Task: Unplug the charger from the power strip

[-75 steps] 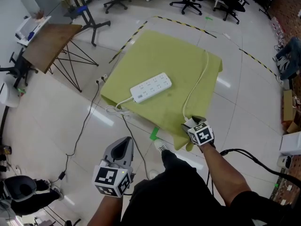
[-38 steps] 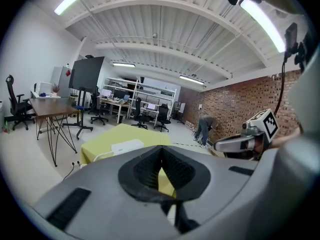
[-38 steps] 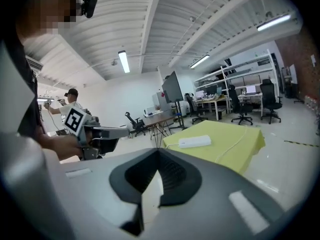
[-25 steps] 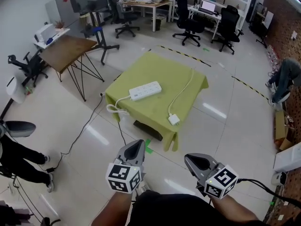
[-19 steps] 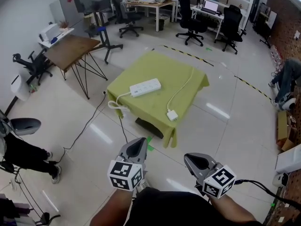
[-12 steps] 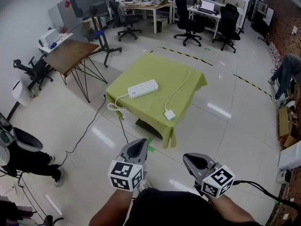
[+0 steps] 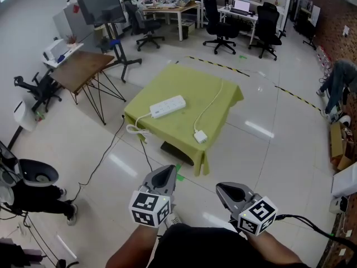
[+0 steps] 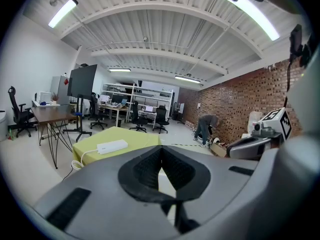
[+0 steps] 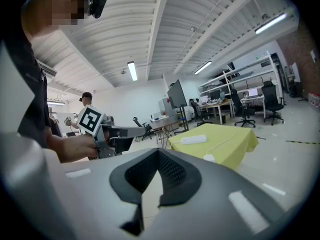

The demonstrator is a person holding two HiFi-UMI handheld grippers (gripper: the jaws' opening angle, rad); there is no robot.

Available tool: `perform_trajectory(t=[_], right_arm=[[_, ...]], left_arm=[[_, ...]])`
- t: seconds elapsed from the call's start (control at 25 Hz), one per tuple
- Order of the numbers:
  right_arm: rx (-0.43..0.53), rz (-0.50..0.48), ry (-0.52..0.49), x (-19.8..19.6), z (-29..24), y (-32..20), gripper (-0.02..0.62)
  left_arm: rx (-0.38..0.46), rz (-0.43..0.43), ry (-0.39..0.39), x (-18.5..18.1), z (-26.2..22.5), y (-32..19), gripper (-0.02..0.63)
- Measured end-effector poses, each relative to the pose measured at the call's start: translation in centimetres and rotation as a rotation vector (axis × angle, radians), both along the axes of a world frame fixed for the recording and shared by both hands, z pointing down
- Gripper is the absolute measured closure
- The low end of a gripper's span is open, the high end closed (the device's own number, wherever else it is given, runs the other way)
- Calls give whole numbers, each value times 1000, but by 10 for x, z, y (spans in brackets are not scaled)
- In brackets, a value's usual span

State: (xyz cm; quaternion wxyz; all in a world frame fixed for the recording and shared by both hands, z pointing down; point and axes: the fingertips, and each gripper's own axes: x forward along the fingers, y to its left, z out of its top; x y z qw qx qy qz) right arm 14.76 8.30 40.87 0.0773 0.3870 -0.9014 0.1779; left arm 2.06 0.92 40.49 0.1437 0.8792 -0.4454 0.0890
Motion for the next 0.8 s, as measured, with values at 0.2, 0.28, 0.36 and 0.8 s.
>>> perform_trajectory(t=[0.2,0.28,0.36,0.8], right_arm=[[-2,2,6,-2,-1,-2,595],[-2,0,6,-3,-2,-3,595],[-1,-3,7,-3,-1,-4,595],[-5,-8,10,-3,2,-5,595]], left_arm=[[1,3,3,-1,-2,-2,600],[0,3,3,-2,-2,-3,600],[0,2,3,-2,-1,-4,600],[0,3,-3,-1,1,-5,600]])
